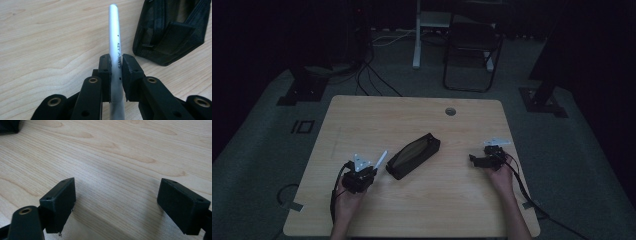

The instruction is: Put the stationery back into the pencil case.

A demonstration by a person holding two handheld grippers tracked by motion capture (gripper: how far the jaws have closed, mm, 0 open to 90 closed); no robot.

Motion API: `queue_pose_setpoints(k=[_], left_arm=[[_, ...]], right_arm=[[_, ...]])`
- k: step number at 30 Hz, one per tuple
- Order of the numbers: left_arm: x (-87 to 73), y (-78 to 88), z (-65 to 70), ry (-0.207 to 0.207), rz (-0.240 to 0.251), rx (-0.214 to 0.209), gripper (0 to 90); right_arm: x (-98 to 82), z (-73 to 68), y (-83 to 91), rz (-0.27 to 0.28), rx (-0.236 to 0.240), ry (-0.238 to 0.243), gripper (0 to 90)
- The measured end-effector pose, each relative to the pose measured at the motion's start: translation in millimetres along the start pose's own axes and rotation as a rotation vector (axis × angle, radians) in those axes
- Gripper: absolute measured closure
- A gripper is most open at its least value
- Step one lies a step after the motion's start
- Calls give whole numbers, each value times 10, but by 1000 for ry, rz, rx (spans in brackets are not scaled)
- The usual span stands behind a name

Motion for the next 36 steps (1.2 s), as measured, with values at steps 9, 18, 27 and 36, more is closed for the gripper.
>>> queue_pose_setpoints(k=[9, 18, 27, 36], left_arm=[[79, 116, 0, -11, 32, -12, 787], [172, 218, 2, -21, 58, -17, 787], [230, 288, 29, -35, 73, -26, 787], [319, 375, 39, -49, 99, -27, 787]], right_arm=[[0, 0, 0, 0, 0, 0, 152], [0, 0, 0, 0, 0, 0, 152], [-11, -19, 7, 1, -1, -1, 152], [-12, -21, 8, 1, -2, -1, 152]])
Point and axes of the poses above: each handheld gripper's, and its own axes: y roughly backward along the jaws, x roughly out of its top, z roughly to its right, the point moved 5 cm from there along -y, roughly forward along the jaws, and after that the axes turned 15 degrees about x, right-handed, at the moved point
